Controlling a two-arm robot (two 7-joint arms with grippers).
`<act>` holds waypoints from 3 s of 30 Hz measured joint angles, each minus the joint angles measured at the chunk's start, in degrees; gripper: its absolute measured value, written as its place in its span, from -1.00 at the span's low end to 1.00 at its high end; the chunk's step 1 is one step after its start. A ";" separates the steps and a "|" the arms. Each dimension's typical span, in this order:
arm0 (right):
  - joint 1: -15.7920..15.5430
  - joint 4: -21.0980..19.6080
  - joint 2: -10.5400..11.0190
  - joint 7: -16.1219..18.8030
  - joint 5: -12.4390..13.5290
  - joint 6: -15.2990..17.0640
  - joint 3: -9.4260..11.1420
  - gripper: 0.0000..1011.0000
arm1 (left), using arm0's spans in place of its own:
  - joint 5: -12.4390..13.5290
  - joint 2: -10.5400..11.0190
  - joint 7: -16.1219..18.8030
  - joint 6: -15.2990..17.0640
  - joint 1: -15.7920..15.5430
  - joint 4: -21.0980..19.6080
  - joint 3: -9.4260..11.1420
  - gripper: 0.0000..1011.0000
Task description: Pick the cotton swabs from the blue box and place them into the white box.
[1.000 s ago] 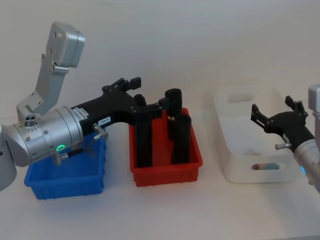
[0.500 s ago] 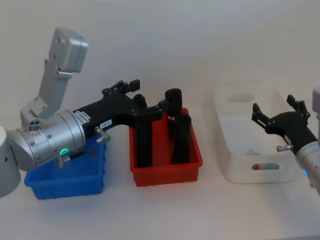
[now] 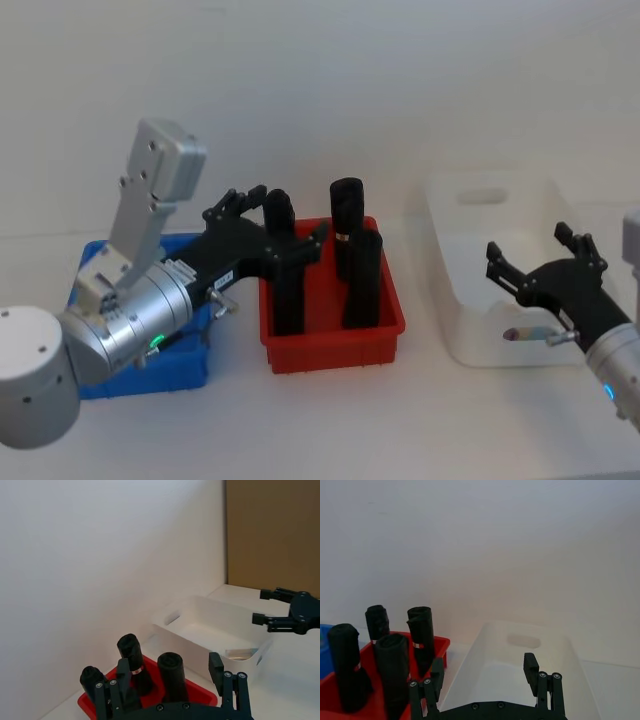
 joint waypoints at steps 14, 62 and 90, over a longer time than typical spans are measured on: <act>-6.92 -7.87 1.42 1.12 2.11 1.50 -0.73 0.98 | 4.46 -0.75 10.30 -7.39 3.53 1.86 3.53 0.98; -8.53 -9.68 1.68 1.39 2.58 1.81 -0.88 0.98 | 9.21 -1.54 21.26 -15.33 7.26 3.76 7.29 0.98; -2.72 -3.60 -1.79 5.81 -0.94 2.35 -2.20 0.98 | 9.21 -1.54 21.24 -15.33 7.27 3.76 7.29 0.98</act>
